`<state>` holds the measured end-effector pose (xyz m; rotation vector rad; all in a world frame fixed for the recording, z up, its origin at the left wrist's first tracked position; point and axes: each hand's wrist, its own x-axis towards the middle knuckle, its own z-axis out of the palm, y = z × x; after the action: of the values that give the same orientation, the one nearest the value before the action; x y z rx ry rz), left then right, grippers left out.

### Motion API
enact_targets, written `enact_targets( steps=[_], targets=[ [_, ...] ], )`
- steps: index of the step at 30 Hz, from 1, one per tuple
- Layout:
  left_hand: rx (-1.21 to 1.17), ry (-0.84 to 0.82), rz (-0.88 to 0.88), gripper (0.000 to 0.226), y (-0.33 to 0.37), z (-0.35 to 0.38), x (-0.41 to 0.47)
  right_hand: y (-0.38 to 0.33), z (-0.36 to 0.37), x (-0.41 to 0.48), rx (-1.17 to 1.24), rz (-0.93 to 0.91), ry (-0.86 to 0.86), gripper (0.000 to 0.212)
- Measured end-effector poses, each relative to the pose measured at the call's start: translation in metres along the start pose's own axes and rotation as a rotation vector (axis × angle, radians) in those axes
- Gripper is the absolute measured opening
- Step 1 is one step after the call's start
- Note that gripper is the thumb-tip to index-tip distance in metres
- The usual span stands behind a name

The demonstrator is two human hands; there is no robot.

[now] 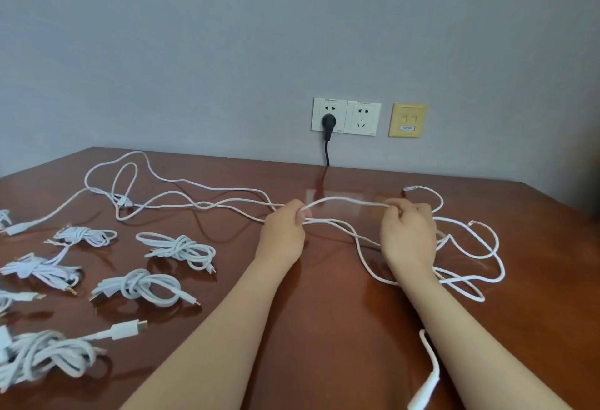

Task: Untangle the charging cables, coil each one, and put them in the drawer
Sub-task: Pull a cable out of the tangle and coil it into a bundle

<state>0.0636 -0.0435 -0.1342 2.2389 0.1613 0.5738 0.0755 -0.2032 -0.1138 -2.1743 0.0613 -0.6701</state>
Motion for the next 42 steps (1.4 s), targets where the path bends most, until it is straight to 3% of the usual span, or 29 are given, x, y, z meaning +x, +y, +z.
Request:
enact_targets(
  steps=[4,6,8,11,15,18,21,23,27,30,34,37,39,42],
  targets=[
    [-0.065,-0.089,0.060,0.020,0.004,-0.001,-0.003,-0.006,0.004,-0.007,-0.510,-0.108,-0.074,0.049],
    [-0.042,-0.155,0.134,0.018,0.006,0.000,-0.004,-0.011,0.006,-0.013,-0.550,-0.242,0.003,0.061],
    [-0.048,-0.219,0.200,0.015,0.006,0.001,-0.005,-0.013,0.011,-0.013,-0.475,-0.490,0.087,0.072],
    [-0.164,-0.309,0.231,0.035,0.006,0.000,-0.005,-0.014,0.017,-0.016,-0.447,-0.686,-0.080,0.065],
    [-0.243,-0.284,0.209,0.036,0.007,0.001,-0.005,-0.011,0.013,-0.016,-0.604,-0.610,-0.228,0.039],
    [-0.209,-0.203,0.203,0.034,0.007,0.002,-0.006,-0.011,0.006,-0.011,-0.631,-0.450,-0.292,0.040],
    [0.092,0.060,0.236,0.049,0.008,-0.003,-0.005,-0.010,0.004,-0.007,-0.669,-0.379,-0.294,0.042],
    [0.333,0.192,0.113,0.054,0.009,-0.007,-0.005,-0.007,0.004,-0.004,-0.709,-0.328,-0.258,0.040],
    [0.528,-0.039,-0.254,0.045,0.006,-0.006,-0.004,-0.002,-0.003,0.001,-0.743,-0.211,-0.188,0.035],
    [0.541,-0.128,-0.205,0.037,0.000,-0.001,0.000,-0.001,-0.003,-0.001,-0.733,-0.182,-0.197,0.022],
    [0.195,-0.217,0.012,0.021,0.002,-0.006,-0.002,-0.006,0.000,-0.005,-0.774,-0.337,-0.169,0.028],
    [-0.024,-0.308,0.094,0.029,0.005,-0.005,-0.002,-0.010,0.005,-0.009,-0.547,-0.490,-0.169,0.040],
    [-0.193,-0.391,0.153,0.031,0.010,-0.004,-0.005,-0.012,0.007,-0.012,-0.405,-0.511,-0.288,0.055],
    [-0.499,-0.509,0.182,0.032,0.011,-0.001,-0.006,-0.010,0.007,-0.012,-0.396,-0.469,-0.482,0.065]
  ],
)
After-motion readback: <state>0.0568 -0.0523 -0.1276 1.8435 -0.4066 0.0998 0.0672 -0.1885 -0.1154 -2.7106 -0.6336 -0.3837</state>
